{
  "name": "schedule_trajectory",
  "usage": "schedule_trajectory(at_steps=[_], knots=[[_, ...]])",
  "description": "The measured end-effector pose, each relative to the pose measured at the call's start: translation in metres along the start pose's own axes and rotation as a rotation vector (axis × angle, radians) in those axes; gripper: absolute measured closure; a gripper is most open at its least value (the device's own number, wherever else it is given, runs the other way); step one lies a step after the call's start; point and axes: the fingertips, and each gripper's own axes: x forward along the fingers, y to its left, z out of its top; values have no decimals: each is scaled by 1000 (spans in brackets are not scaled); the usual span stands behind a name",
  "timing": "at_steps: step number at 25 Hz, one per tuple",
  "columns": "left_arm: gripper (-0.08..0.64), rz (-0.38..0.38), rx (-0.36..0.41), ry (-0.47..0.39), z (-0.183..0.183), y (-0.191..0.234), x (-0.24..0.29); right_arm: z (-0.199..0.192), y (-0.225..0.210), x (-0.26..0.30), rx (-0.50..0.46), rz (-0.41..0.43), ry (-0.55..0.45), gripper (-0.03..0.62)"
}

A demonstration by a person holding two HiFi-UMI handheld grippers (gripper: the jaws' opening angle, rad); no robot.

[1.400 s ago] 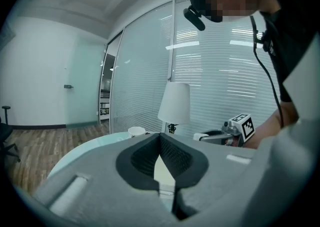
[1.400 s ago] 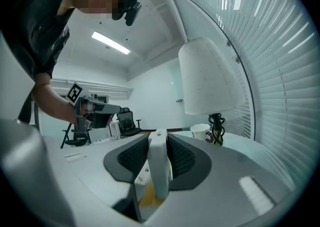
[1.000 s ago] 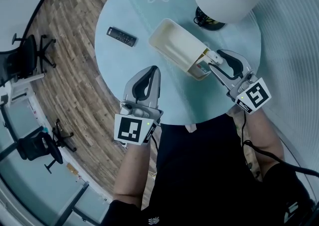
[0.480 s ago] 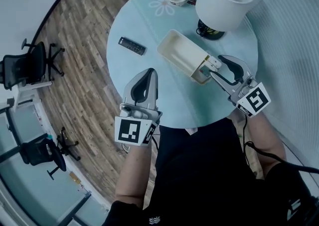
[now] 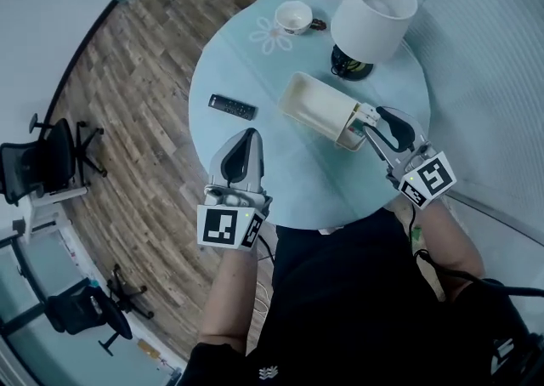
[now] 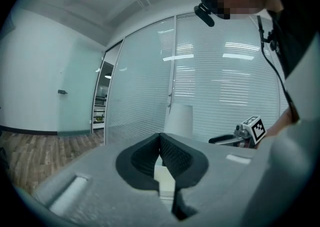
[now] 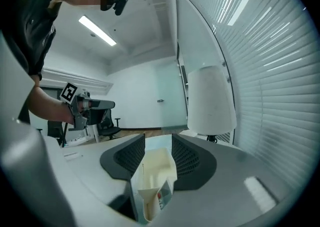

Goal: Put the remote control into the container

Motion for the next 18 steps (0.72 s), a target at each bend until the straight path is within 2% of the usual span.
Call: schedule_trajectory(at_steps=[4,9,18], knots=[[560,-98,1,-11,5,17,5,11,20,12,7,-75,-10,422],[560,-166,17,-28,24,55,-4,46,58,44,-2,-123,-58,422],[560,-164,35,-10,14,147,-36,50,121,135,-10,-104,-66,422]])
